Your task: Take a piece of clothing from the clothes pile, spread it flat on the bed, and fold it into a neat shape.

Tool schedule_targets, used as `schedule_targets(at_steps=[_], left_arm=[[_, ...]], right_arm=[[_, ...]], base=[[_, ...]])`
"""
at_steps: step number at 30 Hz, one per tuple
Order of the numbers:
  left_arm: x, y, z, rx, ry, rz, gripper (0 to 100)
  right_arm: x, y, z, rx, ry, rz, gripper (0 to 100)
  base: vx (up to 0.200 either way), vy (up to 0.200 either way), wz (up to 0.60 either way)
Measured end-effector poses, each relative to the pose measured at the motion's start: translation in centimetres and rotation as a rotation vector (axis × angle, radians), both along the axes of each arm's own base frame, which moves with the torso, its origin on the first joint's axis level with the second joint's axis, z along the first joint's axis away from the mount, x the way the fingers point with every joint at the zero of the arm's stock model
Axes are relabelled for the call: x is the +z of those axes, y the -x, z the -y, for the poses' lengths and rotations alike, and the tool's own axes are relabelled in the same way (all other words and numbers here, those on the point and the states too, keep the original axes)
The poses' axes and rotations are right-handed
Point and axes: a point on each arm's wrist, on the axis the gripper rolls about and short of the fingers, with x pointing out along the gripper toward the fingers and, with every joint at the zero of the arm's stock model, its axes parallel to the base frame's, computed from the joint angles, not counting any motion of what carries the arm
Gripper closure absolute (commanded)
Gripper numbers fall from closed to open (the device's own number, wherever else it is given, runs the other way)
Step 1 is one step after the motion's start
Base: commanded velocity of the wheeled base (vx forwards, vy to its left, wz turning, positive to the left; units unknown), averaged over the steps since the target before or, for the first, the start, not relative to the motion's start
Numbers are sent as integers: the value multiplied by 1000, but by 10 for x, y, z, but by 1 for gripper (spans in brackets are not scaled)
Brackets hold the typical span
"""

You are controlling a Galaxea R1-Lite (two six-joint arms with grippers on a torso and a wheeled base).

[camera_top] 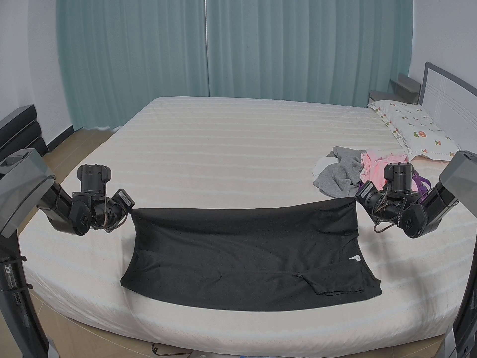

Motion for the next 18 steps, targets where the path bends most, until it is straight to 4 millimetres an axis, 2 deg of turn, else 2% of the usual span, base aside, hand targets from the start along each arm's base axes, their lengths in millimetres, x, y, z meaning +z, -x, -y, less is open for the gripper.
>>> schedule_targets(at_steps=[10, 15, 18], left_arm=[[-6, 4, 0, -2, -1, -25, 100], [-9, 6, 0, -5, -4, -37, 100], [-11, 11, 0, -11, -9, -52, 100]], right_arm=[[2, -16, 8, -3, 33, 57, 100], [-7, -11, 10, 14, 49, 25, 100], [-14, -1, 11, 37, 58, -6, 100]], base=[[0, 0, 0], [0, 0, 0], [0, 0, 0]])
